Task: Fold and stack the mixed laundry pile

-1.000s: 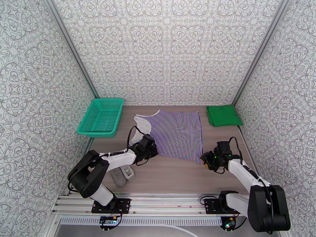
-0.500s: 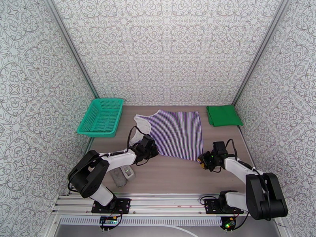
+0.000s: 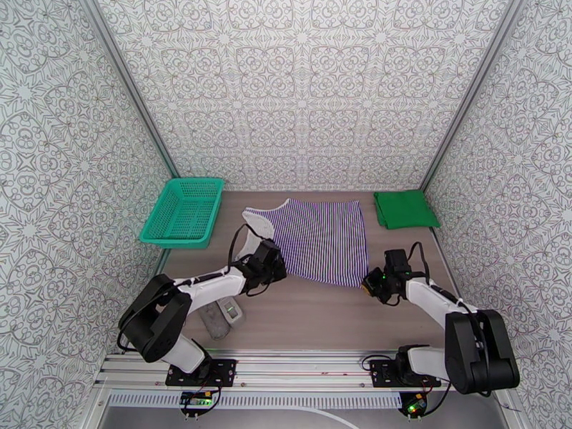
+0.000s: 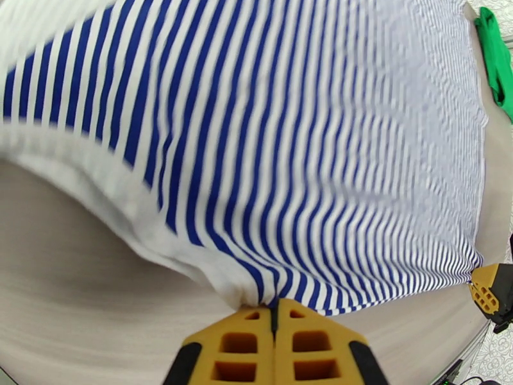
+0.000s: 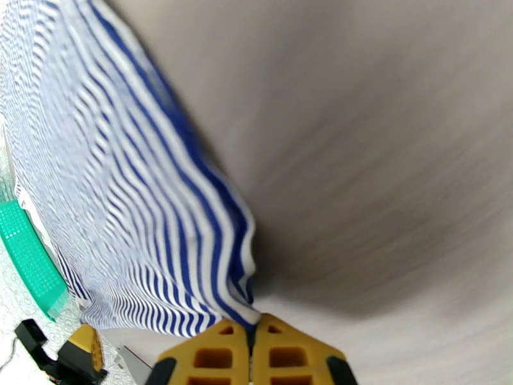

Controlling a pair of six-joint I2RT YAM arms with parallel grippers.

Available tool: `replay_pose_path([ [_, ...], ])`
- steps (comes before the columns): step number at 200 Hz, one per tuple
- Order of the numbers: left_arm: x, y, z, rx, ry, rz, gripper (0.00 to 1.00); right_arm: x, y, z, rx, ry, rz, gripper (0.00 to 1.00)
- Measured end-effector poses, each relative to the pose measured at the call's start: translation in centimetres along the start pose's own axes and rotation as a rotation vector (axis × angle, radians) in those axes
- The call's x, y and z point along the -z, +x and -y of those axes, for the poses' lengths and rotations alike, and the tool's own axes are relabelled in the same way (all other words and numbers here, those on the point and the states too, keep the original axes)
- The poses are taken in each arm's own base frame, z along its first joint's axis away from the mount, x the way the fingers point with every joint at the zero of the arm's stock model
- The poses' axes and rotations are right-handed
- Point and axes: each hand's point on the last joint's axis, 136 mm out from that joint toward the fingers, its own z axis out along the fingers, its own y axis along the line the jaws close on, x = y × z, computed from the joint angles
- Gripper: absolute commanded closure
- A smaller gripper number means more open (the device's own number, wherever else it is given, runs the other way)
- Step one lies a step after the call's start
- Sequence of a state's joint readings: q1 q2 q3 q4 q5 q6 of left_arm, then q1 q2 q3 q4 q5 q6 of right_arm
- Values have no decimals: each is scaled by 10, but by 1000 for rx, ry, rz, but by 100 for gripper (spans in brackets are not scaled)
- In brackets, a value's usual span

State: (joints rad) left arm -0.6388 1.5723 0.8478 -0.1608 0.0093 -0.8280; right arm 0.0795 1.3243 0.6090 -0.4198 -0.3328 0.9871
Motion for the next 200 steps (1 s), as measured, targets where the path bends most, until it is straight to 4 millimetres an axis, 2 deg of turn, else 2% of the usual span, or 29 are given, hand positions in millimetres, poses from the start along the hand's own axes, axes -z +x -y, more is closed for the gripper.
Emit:
replay_pose_path([
  [36,1,-25,15,-34,9,26,100,9,-19,-31,70,-22,31,100],
  [86,-17,-46,9,-46,-26,11,100,8,-42,-63,142,-14,34,100],
  [114,-30,-51,4,-41,-35,-13,100,0,-55,-73,171,9,32,98],
  [141,-39,-57,1,-34,-36,-23,100,-12,-62,-73,185,41,18,95],
  [159,-44,-63,-1,-23,-32,-28,87,-19,-66,-72,191,62,13,90],
  [178,-45,-67,-3,-18,-30,-28,56,-25,-73,-74,201,82,16,72],
  [200,-47,-72,-7,-2,-28,-30,51,-29,-83,-81,230,94,31,66],
])
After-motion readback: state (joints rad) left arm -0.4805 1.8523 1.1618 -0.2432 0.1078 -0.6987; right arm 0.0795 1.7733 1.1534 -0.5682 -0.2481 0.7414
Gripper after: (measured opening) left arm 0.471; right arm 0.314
